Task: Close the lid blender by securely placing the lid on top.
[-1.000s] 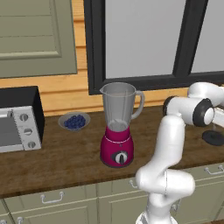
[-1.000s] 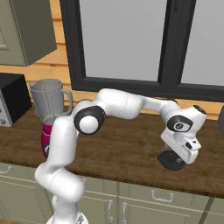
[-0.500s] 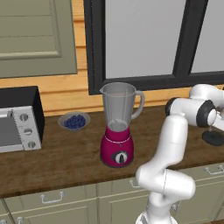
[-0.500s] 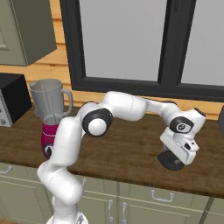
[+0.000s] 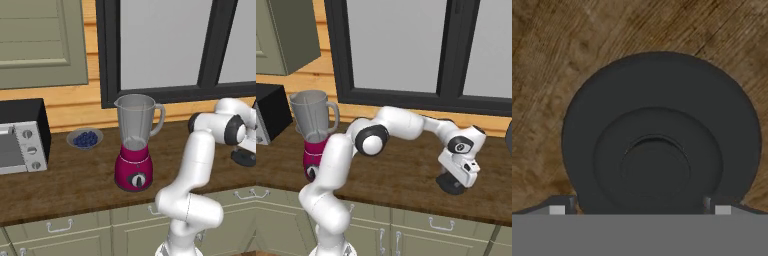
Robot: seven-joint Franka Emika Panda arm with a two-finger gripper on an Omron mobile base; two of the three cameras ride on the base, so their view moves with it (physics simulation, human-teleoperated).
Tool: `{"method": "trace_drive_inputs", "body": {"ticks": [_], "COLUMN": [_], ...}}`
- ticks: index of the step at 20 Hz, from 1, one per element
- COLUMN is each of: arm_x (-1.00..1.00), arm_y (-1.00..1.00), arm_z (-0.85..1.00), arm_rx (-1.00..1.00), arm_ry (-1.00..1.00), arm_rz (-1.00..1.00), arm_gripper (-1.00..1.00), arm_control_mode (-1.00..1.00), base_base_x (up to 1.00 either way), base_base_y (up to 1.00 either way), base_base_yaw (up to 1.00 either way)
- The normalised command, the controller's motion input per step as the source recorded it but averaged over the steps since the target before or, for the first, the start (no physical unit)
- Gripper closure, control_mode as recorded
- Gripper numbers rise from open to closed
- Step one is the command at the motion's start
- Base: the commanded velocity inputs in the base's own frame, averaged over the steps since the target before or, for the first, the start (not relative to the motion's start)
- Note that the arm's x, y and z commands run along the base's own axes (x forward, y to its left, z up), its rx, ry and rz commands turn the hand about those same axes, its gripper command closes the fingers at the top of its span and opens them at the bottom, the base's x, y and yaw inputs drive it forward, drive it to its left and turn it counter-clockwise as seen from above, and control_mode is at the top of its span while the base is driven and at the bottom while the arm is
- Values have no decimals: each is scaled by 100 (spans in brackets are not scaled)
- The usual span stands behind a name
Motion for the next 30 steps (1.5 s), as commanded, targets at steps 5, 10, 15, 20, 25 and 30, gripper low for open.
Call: {"method": "trace_drive_inputs", "body": {"ticks": [5, 10, 15, 20, 25, 30], "arm_x": [43, 21, -17, -79, -52, -43], "arm_y": [-13, -12, -7, 7, 43, 44], "arm_z": [-12, -42, -72, -88, -95, -100], "arm_rx": [-1, -2, 0, 0, 0, 0], "arm_ry": [4, 2, 0, -7, -3, -4], "arm_rz": [0, 0, 0, 0, 0, 1], "arm_gripper": [-100, -100, -100, 100, 100, 100], "arm_control_mode": [-100, -100, -100, -100, -100, -100], "base_base_x": [0, 0, 0, 0, 0, 0], "base_base_y": [0, 0, 0, 0, 0, 0], "base_base_yaw": [0, 0, 0, 0, 0, 0]}}
